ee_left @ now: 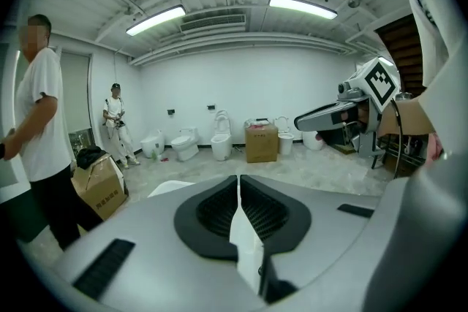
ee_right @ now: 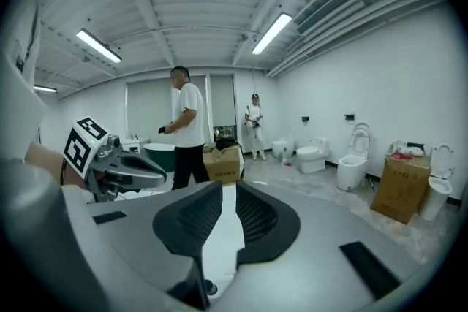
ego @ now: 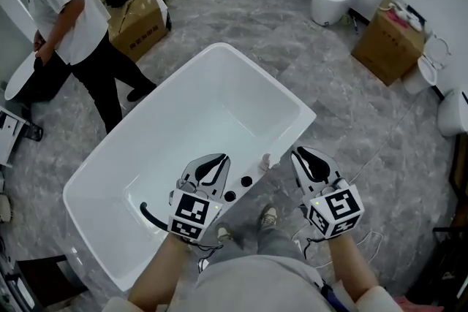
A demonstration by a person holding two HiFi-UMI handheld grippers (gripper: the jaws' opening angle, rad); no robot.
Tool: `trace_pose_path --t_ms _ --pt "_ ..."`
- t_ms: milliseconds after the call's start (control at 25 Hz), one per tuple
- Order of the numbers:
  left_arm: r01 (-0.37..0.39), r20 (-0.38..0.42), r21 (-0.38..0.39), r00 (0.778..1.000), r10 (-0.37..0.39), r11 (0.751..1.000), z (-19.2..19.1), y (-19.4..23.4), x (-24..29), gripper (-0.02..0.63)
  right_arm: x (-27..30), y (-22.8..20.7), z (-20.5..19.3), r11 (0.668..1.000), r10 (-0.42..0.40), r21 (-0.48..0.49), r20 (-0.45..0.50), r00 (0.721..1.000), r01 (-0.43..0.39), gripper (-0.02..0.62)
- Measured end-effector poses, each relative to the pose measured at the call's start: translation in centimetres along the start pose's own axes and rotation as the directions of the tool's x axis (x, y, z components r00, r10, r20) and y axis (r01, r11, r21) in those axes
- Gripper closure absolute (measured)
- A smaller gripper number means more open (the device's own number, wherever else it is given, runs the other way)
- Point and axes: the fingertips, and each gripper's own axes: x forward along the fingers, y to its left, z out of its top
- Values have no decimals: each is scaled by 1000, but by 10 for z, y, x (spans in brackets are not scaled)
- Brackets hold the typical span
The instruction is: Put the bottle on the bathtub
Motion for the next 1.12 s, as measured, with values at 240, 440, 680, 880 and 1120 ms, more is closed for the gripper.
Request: trace_pose_path --t_ms 240,440,680,880,1120 --pt "-46 92 46 995 42 998 52 10 -37 577 -33 21 82 997 -7 -71 170 985 20 551" --pt "-94 174 147 982 67 985 100 9 -71 577 -52 45 119 996 46 -88 226 973 -26 562" --pt "-107 222 215 973 58 971 129 0 -97 577 -63 79 144 983 142 -148 262 954 -105 568" --pt "-107 235 209 970 57 972 131 1 -100 577 -61 85 149 981 158 -155 265 951 -120 569" --pt "-116 278 122 957 78 986 140 6 -102 577 -63 86 149 980 167 -155 280 945 -127 568"
